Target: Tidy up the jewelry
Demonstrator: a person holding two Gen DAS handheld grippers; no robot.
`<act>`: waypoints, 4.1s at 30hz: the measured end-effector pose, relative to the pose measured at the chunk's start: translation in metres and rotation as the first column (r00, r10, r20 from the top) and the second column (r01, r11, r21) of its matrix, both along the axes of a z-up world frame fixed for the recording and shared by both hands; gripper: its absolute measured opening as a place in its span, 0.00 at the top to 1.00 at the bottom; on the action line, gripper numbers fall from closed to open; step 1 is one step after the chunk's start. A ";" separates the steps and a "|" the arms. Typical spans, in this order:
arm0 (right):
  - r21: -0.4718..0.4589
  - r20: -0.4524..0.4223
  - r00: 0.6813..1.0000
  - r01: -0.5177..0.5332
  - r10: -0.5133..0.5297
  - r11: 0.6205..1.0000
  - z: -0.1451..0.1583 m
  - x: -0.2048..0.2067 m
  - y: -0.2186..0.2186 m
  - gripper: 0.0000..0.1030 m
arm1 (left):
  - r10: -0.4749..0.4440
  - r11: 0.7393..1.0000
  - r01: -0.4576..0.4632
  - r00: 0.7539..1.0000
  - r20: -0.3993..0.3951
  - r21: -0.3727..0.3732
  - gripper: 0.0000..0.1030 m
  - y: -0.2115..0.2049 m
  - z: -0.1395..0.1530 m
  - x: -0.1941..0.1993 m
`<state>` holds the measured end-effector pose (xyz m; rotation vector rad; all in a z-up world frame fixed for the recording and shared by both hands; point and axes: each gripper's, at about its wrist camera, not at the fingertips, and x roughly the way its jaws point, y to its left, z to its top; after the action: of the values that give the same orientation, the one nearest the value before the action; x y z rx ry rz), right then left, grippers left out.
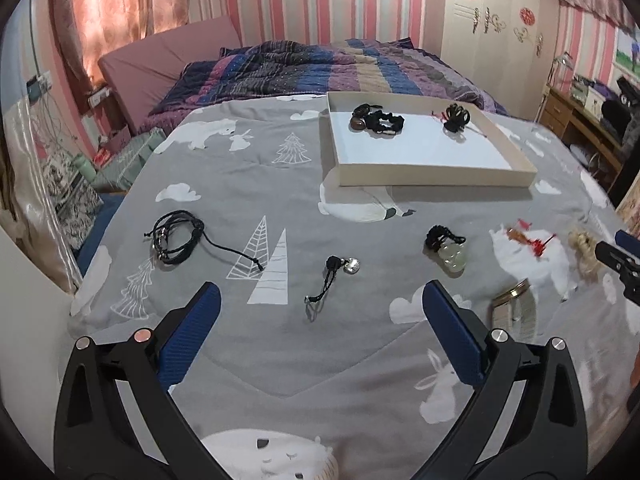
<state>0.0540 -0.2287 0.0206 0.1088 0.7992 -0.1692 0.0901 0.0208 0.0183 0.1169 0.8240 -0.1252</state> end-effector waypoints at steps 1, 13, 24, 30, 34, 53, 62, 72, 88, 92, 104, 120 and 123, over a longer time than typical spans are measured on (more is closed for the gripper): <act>-0.001 -0.002 1.000 0.001 -0.001 1.000 -0.004 0.002 0.000 0.29 | -0.003 1.000 0.003 1.000 0.000 0.001 0.03 -0.001 -0.002 0.001; 0.042 -0.048 0.998 -0.026 0.028 0.999 -0.039 0.041 0.004 0.29 | -0.020 0.999 0.018 0.998 -0.059 -0.034 0.03 -0.008 -0.033 0.037; 0.036 -0.088 0.995 -0.036 0.039 0.999 -0.052 0.061 0.008 0.29 | -0.008 0.999 0.002 0.993 -0.119 -0.054 0.11 -0.004 -0.057 0.056; 0.042 -0.108 0.993 -0.045 0.050 0.998 -0.061 0.070 0.010 0.29 | -0.024 0.999 0.018 0.992 -0.126 -0.049 0.16 -0.009 -0.063 0.059; 0.031 -0.128 0.990 -0.057 0.060 0.998 -0.067 0.077 0.012 0.30 | -0.020 0.999 0.013 0.988 -0.156 -0.048 0.25 -0.009 -0.070 0.068; 0.029 -0.135 0.987 -0.087 0.090 0.996 -0.072 0.089 0.018 0.38 | -0.070 0.993 0.053 0.984 -0.165 -0.106 0.63 0.003 -0.066 0.075; 0.026 -0.138 0.985 -0.099 0.101 0.995 -0.073 0.094 0.021 0.51 | -0.090 0.994 0.080 0.982 -0.165 -0.070 0.66 -0.005 -0.069 0.083; 0.029 -0.144 0.984 -0.105 0.108 0.994 -0.074 0.099 0.025 0.67 | -0.114 0.991 0.098 0.977 -0.179 -0.094 0.90 -0.006 -0.069 0.086; 0.110 -0.100 0.987 -0.117 0.128 0.987 -0.064 0.094 0.010 0.93 | -0.106 0.991 0.093 0.985 -0.134 -0.101 0.92 -0.008 -0.046 0.081; 0.128 -0.077 0.986 -0.134 0.145 0.983 -0.054 0.096 0.008 0.94 | -0.101 0.990 0.087 0.987 -0.122 -0.111 0.92 -0.010 -0.034 0.088; 0.189 -0.023 0.987 -0.150 0.157 0.970 -0.026 0.114 -0.008 0.95 | -0.124 0.982 0.110 0.989 -0.085 -0.150 0.92 -0.027 0.006 0.118; 0.124 0.068 0.990 -0.135 0.127 0.983 0.026 0.184 -0.021 0.95 | -0.117 0.978 0.097 0.988 -0.104 -0.185 0.92 -0.061 0.010 0.200; 0.119 0.055 0.993 -0.114 0.108 0.986 0.014 0.208 -0.025 0.95 | -0.092 0.986 0.075 0.990 -0.108 -0.152 0.92 -0.073 -0.001 0.223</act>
<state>0.2617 -0.2538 0.0343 0.1822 0.7655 -0.0121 0.3129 -0.0523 0.0169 0.0047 0.9223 -0.2735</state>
